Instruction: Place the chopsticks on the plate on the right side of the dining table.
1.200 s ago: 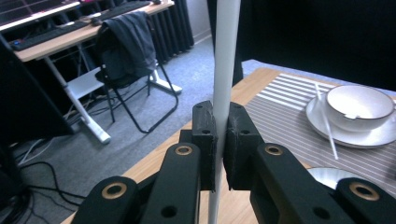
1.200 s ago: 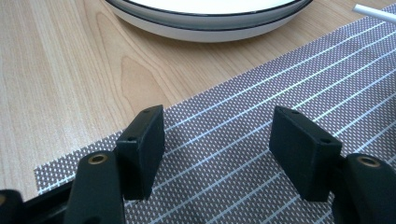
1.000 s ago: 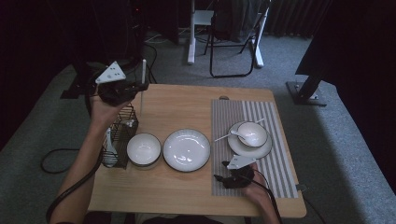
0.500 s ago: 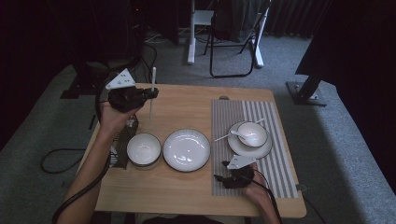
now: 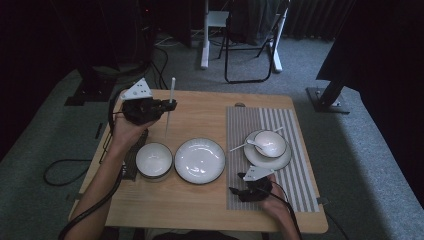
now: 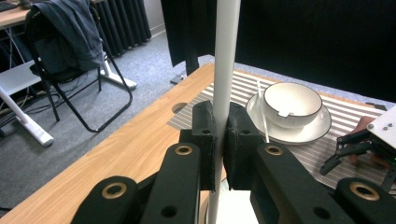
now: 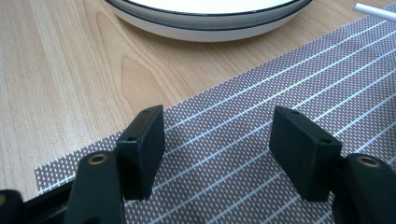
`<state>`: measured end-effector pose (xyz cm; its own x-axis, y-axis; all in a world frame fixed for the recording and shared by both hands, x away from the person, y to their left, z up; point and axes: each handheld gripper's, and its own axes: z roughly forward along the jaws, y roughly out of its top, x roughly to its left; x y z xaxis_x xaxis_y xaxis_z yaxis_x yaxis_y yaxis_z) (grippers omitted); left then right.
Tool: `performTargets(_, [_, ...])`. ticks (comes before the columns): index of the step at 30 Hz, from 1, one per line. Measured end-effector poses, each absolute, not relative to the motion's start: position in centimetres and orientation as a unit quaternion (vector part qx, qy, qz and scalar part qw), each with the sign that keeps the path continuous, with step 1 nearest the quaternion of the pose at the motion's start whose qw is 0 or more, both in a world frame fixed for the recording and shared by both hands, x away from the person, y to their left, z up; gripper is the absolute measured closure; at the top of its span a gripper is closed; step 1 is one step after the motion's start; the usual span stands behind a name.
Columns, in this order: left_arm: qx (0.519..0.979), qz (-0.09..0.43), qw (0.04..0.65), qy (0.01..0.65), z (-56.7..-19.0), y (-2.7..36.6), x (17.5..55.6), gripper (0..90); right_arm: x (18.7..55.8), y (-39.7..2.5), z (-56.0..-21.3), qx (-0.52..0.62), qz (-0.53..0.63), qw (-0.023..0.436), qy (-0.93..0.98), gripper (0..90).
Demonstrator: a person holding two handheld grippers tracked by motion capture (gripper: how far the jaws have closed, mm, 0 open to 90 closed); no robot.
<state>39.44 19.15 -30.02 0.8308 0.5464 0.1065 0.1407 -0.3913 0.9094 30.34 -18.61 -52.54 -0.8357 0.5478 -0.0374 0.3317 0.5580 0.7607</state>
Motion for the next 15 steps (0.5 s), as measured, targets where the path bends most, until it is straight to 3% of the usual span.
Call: performTargets(15, [0.814,0.190,0.512,0.198,-30.2,17.7,38.7,84.7,30.2,-18.7,-52.3,0.271,0.396,0.148,0.865,43.4])
